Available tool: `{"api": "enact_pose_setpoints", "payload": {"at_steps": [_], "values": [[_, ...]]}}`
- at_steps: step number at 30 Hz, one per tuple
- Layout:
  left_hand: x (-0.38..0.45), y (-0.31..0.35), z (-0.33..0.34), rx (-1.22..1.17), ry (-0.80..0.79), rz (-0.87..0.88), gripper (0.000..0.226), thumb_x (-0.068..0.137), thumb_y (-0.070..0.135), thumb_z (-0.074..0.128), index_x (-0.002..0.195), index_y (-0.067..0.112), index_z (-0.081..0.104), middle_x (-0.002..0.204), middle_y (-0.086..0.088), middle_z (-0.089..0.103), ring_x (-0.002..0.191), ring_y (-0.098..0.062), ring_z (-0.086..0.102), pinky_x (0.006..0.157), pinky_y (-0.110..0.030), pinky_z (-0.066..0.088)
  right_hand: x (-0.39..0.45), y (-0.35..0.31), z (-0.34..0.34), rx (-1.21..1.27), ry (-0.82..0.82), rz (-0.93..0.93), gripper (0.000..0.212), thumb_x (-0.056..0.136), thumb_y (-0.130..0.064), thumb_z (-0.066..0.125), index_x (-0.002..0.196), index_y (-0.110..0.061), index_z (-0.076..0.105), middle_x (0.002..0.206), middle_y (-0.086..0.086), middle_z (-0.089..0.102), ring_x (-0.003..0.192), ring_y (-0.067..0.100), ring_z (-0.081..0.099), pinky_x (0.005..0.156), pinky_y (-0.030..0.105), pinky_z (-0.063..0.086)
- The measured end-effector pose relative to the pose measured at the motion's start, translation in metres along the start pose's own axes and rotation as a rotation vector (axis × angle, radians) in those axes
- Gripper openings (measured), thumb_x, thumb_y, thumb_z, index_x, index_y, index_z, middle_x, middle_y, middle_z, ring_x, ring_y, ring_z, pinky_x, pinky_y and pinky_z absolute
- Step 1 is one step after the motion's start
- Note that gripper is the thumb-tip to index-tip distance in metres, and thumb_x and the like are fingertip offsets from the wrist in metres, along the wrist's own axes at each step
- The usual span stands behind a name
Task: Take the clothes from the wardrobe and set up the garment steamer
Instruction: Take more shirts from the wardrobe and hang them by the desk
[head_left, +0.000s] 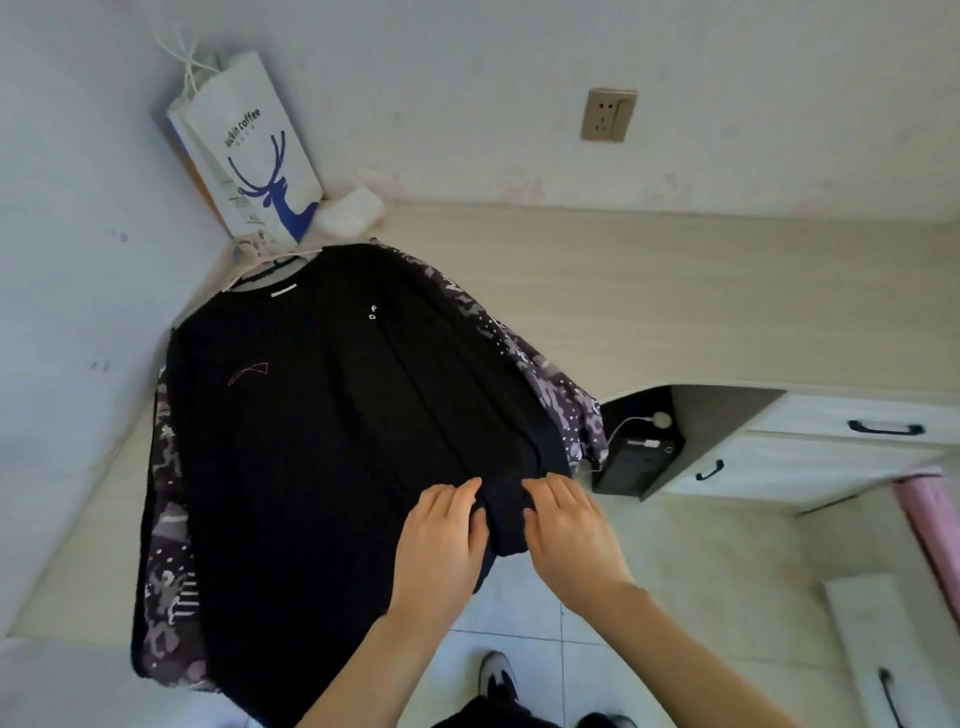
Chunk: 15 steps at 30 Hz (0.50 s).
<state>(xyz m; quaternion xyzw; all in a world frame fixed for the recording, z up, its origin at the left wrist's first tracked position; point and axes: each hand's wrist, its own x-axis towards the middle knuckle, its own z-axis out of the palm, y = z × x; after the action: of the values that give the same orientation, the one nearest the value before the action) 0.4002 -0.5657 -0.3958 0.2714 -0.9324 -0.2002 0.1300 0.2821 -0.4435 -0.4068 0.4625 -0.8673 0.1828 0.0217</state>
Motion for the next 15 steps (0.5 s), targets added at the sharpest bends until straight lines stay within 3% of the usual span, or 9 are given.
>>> {"api": "enact_pose_setpoints", "payload": {"at_steps": [2, 5, 9, 15], "values": [[-0.012, 0.058, 0.019, -0.015, -0.094, 0.192, 0.034, 0.09, 0.022, 0.062, 0.123, 0.014, 0.062, 0.101, 0.005, 0.067, 0.102, -0.014, 0.06, 0.08, -0.033, 0.055, -0.058, 0.035, -0.027, -0.056, 0.037, 0.189, 0.028, 0.083, -0.017, 0.066, 0.11, -0.01, 0.065, 0.102, 0.002, 0.067, 0.101, 0.022, 0.063, 0.089, 0.032, 0.054], [-0.012, 0.069, 0.022, -0.027, -0.089, 0.222, 0.033, 0.088, 0.02, 0.065, 0.121, 0.011, 0.063, 0.097, 0.004, 0.067, 0.098, -0.016, 0.061, 0.076, -0.033, 0.055, -0.074, 0.041, -0.035, -0.039, 0.054, 0.203, 0.027, 0.089, -0.021, 0.049, 0.11, -0.011, 0.064, 0.1, 0.001, 0.065, 0.095, 0.022, 0.063, 0.083, 0.032, 0.054], [-0.029, 0.12, 0.044, -0.063, -0.197, 0.363, 0.03, 0.087, 0.018, 0.066, 0.117, 0.012, 0.064, 0.091, 0.005, 0.066, 0.095, -0.017, 0.061, 0.075, -0.033, 0.054, -0.135, 0.07, -0.065, -0.104, 0.095, 0.39, 0.024, 0.08, -0.016, 0.07, 0.104, -0.01, 0.067, 0.094, 0.002, 0.067, 0.088, 0.023, 0.065, 0.073, 0.03, 0.054], [-0.078, 0.206, 0.075, -0.139, -0.329, 0.523, 0.025, 0.091, 0.02, 0.061, 0.114, 0.012, 0.064, 0.092, 0.006, 0.067, 0.097, -0.018, 0.059, 0.08, -0.035, 0.052, -0.25, 0.101, -0.102, -0.13, 0.098, 0.618, 0.037, 0.08, -0.019, 0.072, 0.115, -0.011, 0.063, 0.098, 0.0, 0.068, 0.092, 0.023, 0.065, 0.074, 0.031, 0.054]]}}
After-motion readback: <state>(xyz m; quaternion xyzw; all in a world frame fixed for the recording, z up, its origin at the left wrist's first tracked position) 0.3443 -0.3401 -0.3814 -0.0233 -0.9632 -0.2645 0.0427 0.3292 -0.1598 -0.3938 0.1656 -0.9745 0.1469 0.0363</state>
